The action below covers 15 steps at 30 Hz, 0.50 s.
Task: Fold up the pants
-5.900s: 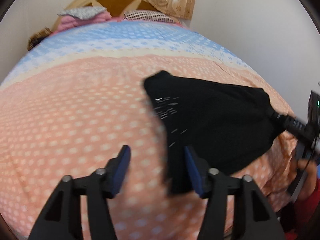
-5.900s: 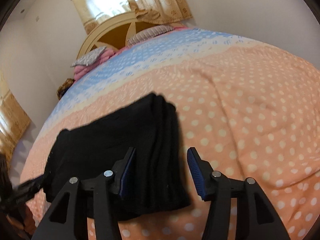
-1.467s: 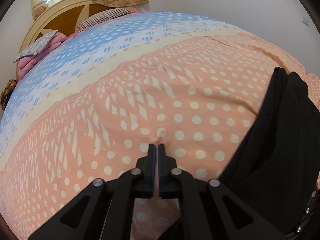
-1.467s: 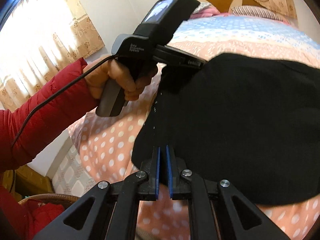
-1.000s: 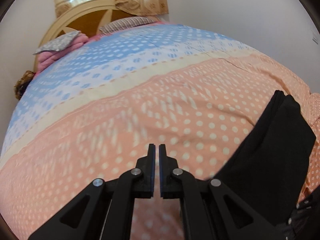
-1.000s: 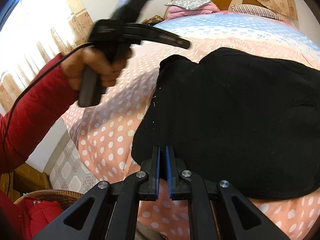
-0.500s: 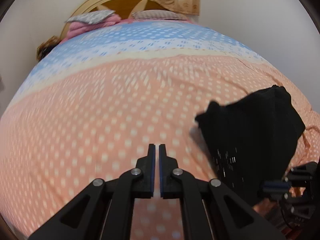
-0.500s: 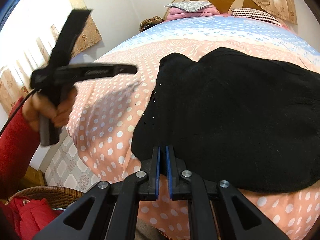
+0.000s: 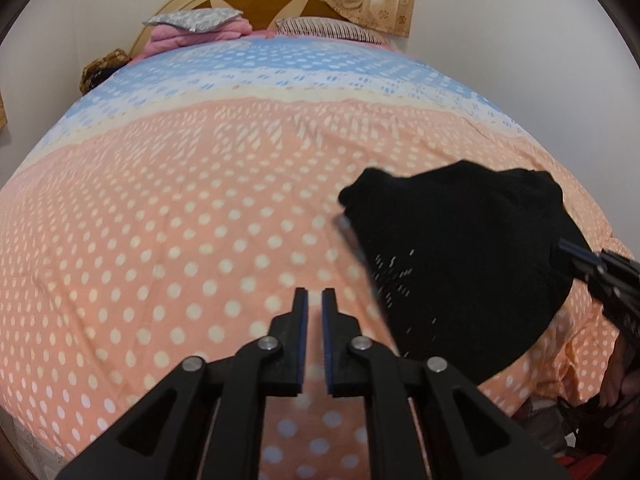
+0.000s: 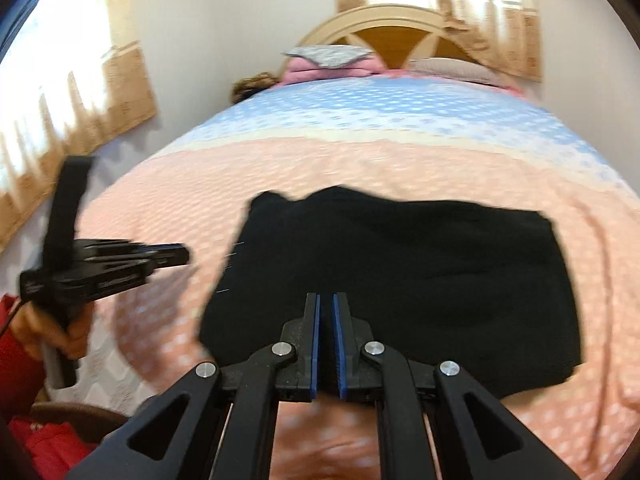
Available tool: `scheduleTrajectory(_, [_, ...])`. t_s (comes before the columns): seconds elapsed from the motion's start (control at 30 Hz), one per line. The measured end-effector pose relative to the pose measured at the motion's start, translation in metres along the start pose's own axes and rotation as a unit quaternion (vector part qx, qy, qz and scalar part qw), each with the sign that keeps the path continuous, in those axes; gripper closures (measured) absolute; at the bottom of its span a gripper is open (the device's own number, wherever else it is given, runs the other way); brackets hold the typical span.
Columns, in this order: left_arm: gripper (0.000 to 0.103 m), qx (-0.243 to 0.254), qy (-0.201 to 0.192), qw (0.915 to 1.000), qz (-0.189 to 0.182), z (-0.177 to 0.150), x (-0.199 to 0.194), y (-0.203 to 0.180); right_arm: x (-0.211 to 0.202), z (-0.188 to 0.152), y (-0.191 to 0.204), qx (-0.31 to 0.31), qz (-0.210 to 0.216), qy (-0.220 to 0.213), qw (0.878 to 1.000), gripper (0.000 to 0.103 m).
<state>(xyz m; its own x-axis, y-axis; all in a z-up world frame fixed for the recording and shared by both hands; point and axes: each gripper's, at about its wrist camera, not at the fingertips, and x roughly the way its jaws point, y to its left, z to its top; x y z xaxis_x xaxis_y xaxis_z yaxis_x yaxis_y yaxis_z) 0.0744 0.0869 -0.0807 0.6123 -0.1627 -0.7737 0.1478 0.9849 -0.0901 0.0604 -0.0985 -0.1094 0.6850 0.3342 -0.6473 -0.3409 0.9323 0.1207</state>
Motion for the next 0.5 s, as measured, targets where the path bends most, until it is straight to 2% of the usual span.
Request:
scheduleTrajectory(0.03, [0.082,0.002,-0.003,1.0000,0.003,0.002,0.001,-0.002,0.000,0.003,-0.008,0.004,-0.013,-0.001,1.000,0.096])
scheduleTrajectory(0.1, [0.056,0.002,-0.007,0.9999,0.012,0.005,0.003,-0.006,-0.003,0.008,-0.026,0.016,-0.039,-0.008,0.999,0.096])
scheduleTrajectory(0.17, [0.048,-0.002,-0.014,0.9999,0.005,0.007,0.003,-0.006,-0.012,0.012,-0.052,0.044,-0.062,-0.021,0.997,0.096])
scheduleTrajectory(0.3, [0.039,-0.013,-0.009,0.9998,-0.011,0.008,0.007,-0.007,-0.035,0.006,-0.127,0.150,-0.073,-0.030,0.986,0.095])
scheduleTrajectory(0.37, [0.038,-0.018,-0.005,0.9996,-0.019,0.010,0.010,-0.009,-0.042,0.001,-0.158,0.190,-0.074,-0.032,0.978,0.095])
scheduleTrajectory(0.5, [0.033,-0.032,0.002,0.9985,-0.043,0.017,0.017,-0.019,-0.040,0.000,-0.189,0.226,-0.052,-0.023,0.972,0.095])
